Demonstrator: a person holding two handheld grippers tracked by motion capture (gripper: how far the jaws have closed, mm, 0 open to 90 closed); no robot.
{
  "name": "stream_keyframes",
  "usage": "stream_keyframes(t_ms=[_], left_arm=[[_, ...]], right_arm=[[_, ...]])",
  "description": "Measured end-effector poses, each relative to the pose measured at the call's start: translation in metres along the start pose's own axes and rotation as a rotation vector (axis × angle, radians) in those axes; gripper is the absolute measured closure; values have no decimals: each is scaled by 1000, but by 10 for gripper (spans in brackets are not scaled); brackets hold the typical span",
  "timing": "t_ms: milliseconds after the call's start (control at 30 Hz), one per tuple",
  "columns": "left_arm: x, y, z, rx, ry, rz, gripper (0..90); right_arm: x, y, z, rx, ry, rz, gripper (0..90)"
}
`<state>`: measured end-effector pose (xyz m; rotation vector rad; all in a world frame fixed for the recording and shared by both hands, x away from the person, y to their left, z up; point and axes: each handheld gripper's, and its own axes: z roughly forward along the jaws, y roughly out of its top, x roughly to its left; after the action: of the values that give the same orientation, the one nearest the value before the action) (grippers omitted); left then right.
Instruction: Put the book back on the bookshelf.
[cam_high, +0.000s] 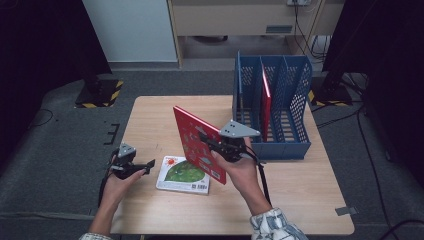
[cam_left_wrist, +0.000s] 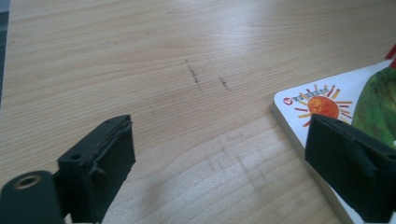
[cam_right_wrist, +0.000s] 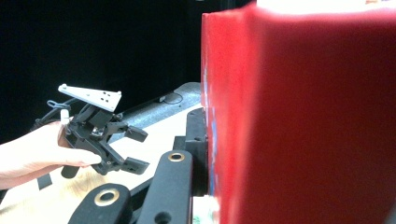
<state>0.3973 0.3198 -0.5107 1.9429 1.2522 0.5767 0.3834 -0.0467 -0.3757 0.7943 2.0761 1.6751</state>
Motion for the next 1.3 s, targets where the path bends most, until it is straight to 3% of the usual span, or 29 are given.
stream_keyframes(t_ms=[533, 967, 1300], left_arm=[[6, -5, 1, 7, 28, -3, 38], [6, -6, 4, 26, 40, 20, 38], [3, -9, 11, 72, 43, 54, 38]], right_arm=[[-9, -7, -34, -25, -31, 19, 796], [-16, -12, -62, -55, -61, 42, 796], [-25, -20, -86, -58, -84, 56, 796]])
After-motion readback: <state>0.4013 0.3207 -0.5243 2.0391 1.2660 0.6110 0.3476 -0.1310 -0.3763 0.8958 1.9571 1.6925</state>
